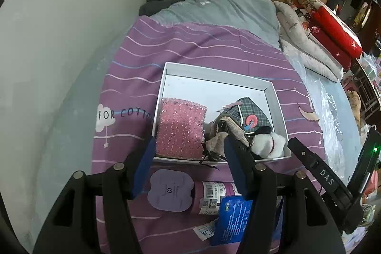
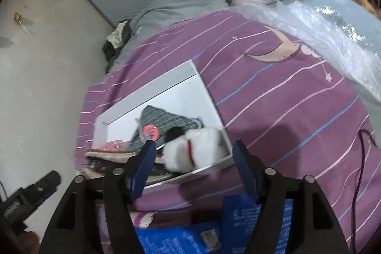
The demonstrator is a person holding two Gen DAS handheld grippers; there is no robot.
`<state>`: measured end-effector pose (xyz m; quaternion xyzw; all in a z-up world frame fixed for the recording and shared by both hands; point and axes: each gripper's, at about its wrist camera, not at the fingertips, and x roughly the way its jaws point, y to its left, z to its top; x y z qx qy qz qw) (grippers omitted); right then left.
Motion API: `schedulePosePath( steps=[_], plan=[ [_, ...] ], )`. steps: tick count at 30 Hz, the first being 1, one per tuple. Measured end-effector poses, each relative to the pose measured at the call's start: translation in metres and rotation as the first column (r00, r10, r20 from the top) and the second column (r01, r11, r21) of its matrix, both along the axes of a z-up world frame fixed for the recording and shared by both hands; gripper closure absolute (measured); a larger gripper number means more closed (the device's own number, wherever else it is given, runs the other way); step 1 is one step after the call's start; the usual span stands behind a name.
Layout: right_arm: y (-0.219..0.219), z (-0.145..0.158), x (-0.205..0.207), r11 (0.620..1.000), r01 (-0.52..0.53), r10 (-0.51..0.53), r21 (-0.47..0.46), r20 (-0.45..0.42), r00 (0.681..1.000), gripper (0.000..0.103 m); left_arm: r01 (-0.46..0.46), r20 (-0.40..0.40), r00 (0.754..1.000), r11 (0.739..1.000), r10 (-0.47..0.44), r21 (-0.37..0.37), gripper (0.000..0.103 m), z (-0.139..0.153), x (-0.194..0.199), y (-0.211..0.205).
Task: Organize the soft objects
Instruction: 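Withdraw both grippers and move the right gripper to the blue packet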
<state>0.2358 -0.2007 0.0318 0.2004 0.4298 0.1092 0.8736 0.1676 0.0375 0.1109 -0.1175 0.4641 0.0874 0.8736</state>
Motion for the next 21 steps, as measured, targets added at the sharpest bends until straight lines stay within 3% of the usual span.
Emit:
schedulePosePath(
  steps=[5,15,21],
  plan=[
    [-0.005,0.006,-0.009,0.998,-0.021,0.022,0.057,-0.025,0.999,0.027,0.055,-0.002,0.998,0.996,-0.055,-0.068,0.042,-0.001,-0.008,0.003],
    [-0.025,0.013,-0.028,0.999,-0.007,0.012,0.040,-0.127,0.992,0.024,0.129,-0.141,0.975,0.951,-0.174,-0.281,0.042,-0.027,-0.012,-0.004],
    [-0.050,0.009,-0.037,0.997,0.049,-0.060,-0.060,-0.194,0.979,0.023,0.144,-0.184,0.963,0.955,-0.195,-0.259,0.044,-0.035,-0.018,-0.017]
  ],
)
